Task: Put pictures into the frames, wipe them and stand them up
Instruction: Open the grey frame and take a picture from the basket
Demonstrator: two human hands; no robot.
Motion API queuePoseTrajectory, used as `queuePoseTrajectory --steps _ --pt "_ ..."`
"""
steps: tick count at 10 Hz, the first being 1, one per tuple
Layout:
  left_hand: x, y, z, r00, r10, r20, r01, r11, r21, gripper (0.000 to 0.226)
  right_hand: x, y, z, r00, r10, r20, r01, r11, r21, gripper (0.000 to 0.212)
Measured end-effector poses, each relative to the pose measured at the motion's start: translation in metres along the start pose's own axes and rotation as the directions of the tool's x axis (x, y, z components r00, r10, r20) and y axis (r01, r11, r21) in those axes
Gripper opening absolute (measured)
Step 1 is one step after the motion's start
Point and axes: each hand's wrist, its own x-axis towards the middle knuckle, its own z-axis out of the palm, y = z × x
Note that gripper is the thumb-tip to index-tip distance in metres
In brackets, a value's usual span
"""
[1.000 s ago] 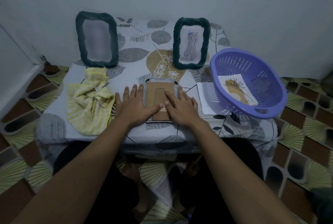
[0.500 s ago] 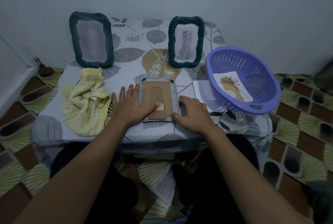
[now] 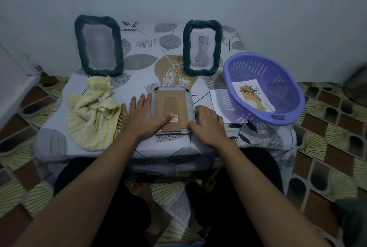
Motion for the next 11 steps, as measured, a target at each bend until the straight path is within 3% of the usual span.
queuePoseTrajectory --steps 3,5,7,8,9,11 --pt "-0.001 0.001 -0.002 1.0 0.004 -0.001 -0.004 1.0 0.002 0.125 0.001 -0.005 0.001 0.998 0.057 0.013 -0.057 0.998 0.035 0.018" --pt "-0.003 0.001 -0.001 0.999 -0.001 -0.05 -0.001 0.999 -0.049 0.12 0.0 -0.012 0.0 0.994 0.112 -0.008 -0.11 0.986 0.128 0.052" --pt "-0.011 0.005 -0.001 0.962 0.076 -0.264 -0.107 0.989 -0.106 0.085 0.001 -0.015 -0.004 0.994 0.107 0.035 -0.112 0.98 0.166 0.059" --pt "-0.01 0.008 0.0 0.974 0.043 -0.222 -0.067 0.993 -0.1 0.09 0.0 -0.019 -0.004 0.992 0.123 0.032 -0.127 0.973 0.193 0.068" --pt "-0.008 0.015 0.003 0.985 0.014 -0.174 -0.032 0.994 -0.1 0.098 0.0 -0.02 -0.004 0.987 0.158 0.011 -0.157 0.971 0.182 0.059" --pt "-0.006 0.041 0.009 0.988 0.008 -0.157 -0.025 0.994 -0.107 0.092 0.0 -0.009 -0.012 0.97 0.244 -0.002 -0.241 0.958 0.154 0.047"
